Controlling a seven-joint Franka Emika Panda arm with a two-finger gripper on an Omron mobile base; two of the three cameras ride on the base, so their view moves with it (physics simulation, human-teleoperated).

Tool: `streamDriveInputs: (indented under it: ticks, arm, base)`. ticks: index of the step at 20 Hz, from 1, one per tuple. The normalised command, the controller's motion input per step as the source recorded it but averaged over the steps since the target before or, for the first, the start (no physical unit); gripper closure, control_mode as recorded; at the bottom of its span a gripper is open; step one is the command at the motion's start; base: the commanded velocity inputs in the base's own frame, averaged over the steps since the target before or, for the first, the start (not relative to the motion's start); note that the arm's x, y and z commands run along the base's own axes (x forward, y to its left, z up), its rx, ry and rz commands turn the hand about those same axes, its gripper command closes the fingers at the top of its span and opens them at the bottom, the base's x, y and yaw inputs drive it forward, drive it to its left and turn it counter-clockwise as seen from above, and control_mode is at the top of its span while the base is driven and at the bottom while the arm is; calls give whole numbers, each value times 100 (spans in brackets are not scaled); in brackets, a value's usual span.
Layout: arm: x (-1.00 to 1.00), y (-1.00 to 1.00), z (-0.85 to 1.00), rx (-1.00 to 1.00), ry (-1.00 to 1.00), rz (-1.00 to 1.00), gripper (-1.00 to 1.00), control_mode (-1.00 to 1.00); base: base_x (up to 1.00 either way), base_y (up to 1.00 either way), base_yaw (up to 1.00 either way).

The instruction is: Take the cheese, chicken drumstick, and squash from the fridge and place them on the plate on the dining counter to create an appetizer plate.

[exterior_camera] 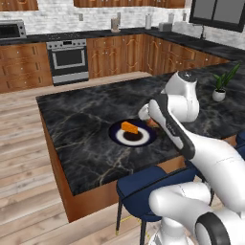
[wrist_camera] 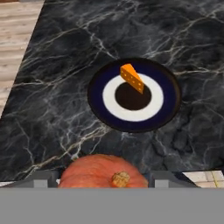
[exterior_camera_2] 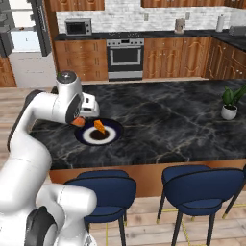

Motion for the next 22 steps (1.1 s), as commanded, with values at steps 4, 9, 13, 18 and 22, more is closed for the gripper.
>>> streamDriveInputs:
  ticks: [4, 9, 13, 18, 22]
  arm:
    - [72, -33, -75, 0, 11, 0, 100, -100]
    - [54, -42, -60, 0, 3, 0, 100, -100]
    - [64, -25, -51, 0, 0, 0, 100, -100]
    - [77, -12, -53, 0, 0, 0, 100, -100]
    - [67, 0, -60, 0, 0, 0, 100, -100]
  base:
    - [0, 0, 0]
    - [0, 0, 0]
    - [0, 0, 0]
    - [0, 0, 0]
    - [0, 0, 0]
